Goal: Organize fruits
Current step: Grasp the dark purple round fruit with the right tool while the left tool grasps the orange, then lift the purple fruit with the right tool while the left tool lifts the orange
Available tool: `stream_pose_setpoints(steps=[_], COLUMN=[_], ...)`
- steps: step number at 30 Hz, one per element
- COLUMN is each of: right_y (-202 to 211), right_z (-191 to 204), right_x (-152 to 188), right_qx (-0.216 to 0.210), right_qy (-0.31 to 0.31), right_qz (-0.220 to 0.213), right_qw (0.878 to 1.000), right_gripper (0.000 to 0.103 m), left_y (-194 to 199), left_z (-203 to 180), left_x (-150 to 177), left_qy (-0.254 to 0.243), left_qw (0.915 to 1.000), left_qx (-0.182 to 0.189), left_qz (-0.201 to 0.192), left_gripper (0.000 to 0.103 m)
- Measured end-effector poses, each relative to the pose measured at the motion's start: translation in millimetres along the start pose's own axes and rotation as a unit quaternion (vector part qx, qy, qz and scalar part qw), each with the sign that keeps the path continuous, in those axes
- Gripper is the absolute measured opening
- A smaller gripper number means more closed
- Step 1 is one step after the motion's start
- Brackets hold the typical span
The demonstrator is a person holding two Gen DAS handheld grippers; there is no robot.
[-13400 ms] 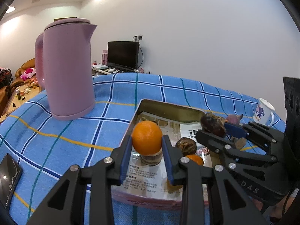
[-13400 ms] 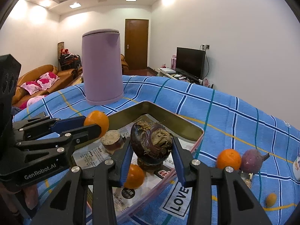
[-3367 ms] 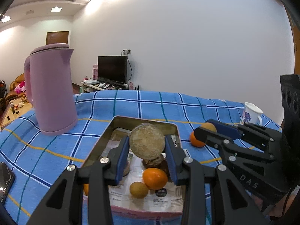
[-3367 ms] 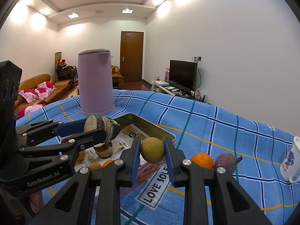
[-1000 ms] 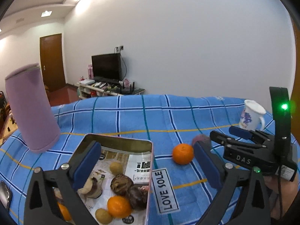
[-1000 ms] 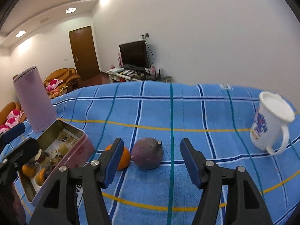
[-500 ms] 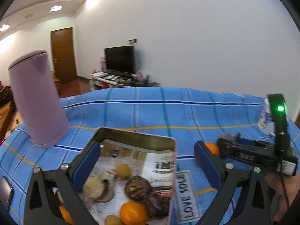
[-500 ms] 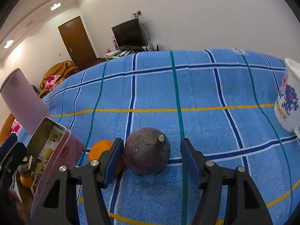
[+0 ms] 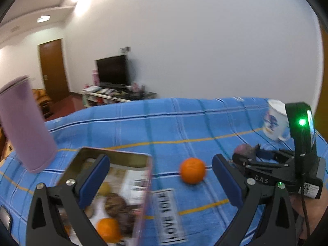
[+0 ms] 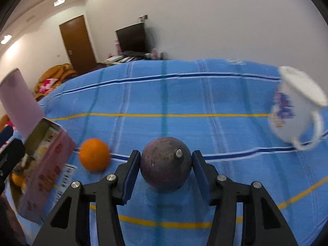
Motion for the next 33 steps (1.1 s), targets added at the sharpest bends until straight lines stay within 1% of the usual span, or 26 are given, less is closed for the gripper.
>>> stream_pose_setpoints(steps=[3, 5, 7, 8, 10, 12, 14, 17, 20, 21, 23, 25, 28, 33], right_y=[11, 19, 23, 24, 25, 24, 27, 29, 28, 27, 28, 26, 24, 26], right_z=[-19, -30, -34, -35, -35, -36, -34, -33, -29, -26, -24, -22, -21, -18], right_x=[5, 7, 8, 9, 9, 9, 10, 11, 13, 12, 13, 12, 10, 11], right_qx=[0.010, 0.013, 0.014, 0.017, 0.017, 0.007, 0.009, 0.003, -0.002, -0.003, -0.007, -0.011, -0.014, -0.017], right_qy=[-0.011, -0.017, -0.018, -0.014, -0.010, -0.013, -0.010, -0.008, -0.002, 0.000, 0.004, 0.004, 0.003, 0.008], right_qz=[-0.009, -0.021, -0.026, -0.028, -0.027, -0.026, -0.030, -0.034, -0.034, -0.035, -0.035, -0.034, -0.032, -0.037], right_qw=[1.000, 1.000, 0.999, 0.999, 0.999, 1.000, 0.999, 0.999, 0.999, 0.999, 0.999, 0.999, 0.999, 0.999], right_gripper=[0.053, 0.053, 0.053, 0.053, 0.053, 0.053, 0.053, 0.053, 0.053, 0.053, 0.053, 0.053, 0.053, 0.053], left_y=[-21, -34, -44, -47, -51, -57, -64, -75, -84, -86, -87, -88, -88, -80], left_z=[-16, -19, -21, -24, -33, -42, -46, -47, -46, -46, -48, -49, -47, -46], left_x=[0, 1, 1, 0, -1, -2, 0, 3, 8, 10, 10, 11, 12, 16], left_qy=[-0.005, 0.001, 0.008, 0.006, -0.007, -0.015, -0.021, -0.018, -0.017, -0.020, -0.030, -0.026, -0.024, -0.022], left_qw=[0.9996, 0.9989, 0.9979, 0.9977, 0.9975, 0.9967, 0.9955, 0.9936, 0.9916, 0.9915, 0.9914, 0.9905, 0.9904, 0.9906], left_qx=[0.015, 0.017, 0.029, 0.030, 0.031, 0.037, 0.039, 0.046, 0.042, 0.037, 0.031, 0.040, 0.042, 0.057], left_qz=[0.025, 0.044, 0.058, 0.061, 0.064, 0.071, 0.084, 0.102, 0.121, 0.123, 0.124, 0.129, 0.130, 0.123], left_gripper=[0.102, 0.100, 0.099, 0.096, 0.095, 0.091, 0.080, 0.072, 0.069, 0.069, 0.066, 0.058, 0.050, 0.050])
Point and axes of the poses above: each gripper's, at about its wrist camera, not at the fingertips, and y roughly against the way its jaws point, z to its left, x to its underside, the point moved 3 cm from there along -y, roughly the way its jaws point, and after that the axes turned 5 degrees about z, right-handed, at the moved point
